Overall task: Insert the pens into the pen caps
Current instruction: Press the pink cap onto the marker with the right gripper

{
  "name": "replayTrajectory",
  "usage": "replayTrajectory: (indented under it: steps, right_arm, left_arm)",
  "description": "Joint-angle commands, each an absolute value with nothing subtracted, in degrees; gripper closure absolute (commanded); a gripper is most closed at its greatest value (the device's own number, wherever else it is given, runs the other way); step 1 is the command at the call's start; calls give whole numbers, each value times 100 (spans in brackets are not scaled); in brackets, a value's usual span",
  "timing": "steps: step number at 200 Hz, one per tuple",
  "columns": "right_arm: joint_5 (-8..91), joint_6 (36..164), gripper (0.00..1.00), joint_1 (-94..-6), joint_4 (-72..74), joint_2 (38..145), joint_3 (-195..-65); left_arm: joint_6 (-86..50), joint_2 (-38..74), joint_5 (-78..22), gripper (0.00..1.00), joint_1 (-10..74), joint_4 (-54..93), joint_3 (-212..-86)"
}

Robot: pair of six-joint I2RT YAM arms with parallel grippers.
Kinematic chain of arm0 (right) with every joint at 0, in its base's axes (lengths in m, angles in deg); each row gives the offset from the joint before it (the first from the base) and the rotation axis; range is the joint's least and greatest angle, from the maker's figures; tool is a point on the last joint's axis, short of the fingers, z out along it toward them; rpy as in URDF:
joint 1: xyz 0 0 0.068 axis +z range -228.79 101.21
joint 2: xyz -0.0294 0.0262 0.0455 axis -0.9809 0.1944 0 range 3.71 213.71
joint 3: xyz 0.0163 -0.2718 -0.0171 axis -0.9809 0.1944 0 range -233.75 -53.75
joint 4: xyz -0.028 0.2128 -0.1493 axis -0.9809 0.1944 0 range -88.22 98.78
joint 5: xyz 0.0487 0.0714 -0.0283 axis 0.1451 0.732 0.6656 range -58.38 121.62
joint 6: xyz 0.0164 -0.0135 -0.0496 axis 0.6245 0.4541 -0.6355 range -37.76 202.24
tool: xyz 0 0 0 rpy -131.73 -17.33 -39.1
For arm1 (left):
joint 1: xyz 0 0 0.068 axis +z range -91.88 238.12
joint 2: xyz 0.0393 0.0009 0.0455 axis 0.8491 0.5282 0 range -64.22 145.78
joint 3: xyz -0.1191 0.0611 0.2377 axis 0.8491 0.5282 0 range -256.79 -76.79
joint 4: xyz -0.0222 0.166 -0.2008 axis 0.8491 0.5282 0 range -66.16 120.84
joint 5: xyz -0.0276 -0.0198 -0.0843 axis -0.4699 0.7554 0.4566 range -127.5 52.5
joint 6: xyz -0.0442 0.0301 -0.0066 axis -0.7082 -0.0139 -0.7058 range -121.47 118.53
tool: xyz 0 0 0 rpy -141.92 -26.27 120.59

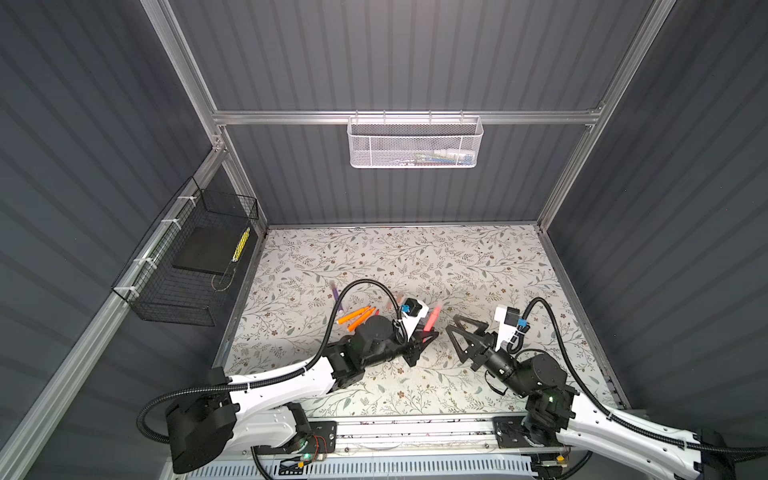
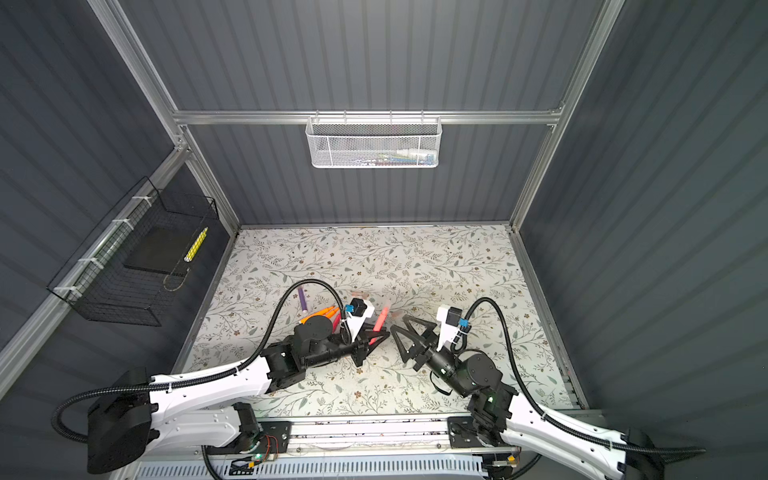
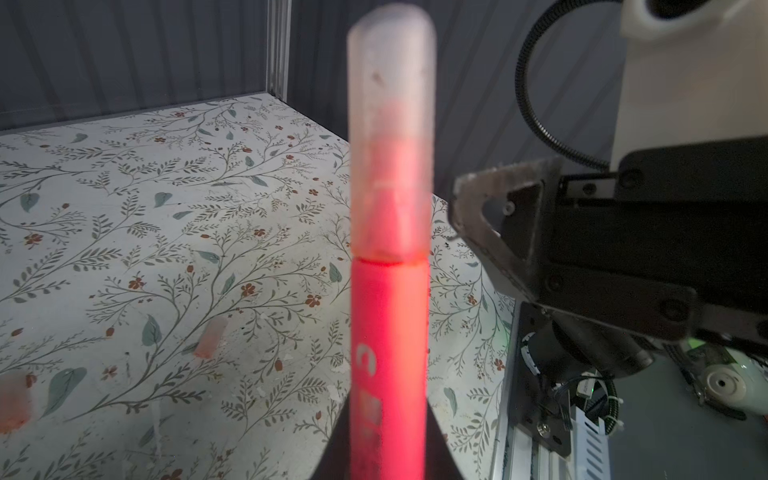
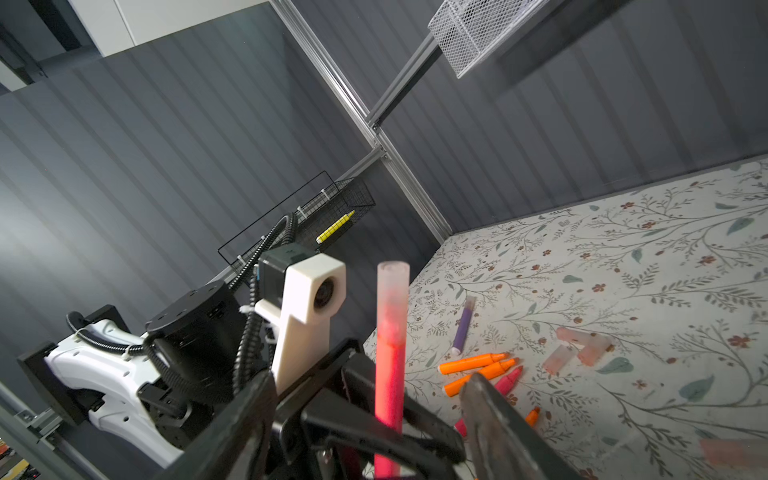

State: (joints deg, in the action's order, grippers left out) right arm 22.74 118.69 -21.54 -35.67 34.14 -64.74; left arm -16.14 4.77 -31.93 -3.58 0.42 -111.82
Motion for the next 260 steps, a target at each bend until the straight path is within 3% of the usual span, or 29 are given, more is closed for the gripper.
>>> replayTrajectory:
  steps: [1,45,81,159,239,260]
  right_arm:
    - [2076,11748,27,-2233,-3148,3561,-6775]
    - [2260,11875,27,-2410,-3176,4075,-7049]
    - [2394,11981,37,-2516,-3191,4370,-7146]
    - [2476,11995,46,-2553,-3074,4786,-7395]
    - [2564,12009,51,-2594,-3050,4822,-7494]
    - [2539,11996,56,-2597,-3008,4748,-7472]
  left_arm:
    - [-1201,585,-3187,100,-561,177,-11131]
    - [-1243,732,-3382,100,-719,183,-11134]
    - [-1324,689,-3389,100,-719,98,-11063]
    - [-1438,815,-3401,100,-719,-6,-11102]
    - [-1500,795,-3648,100,-719,90,-11090]
    - [-1529,734,-3758,100,-719,94,-11037]
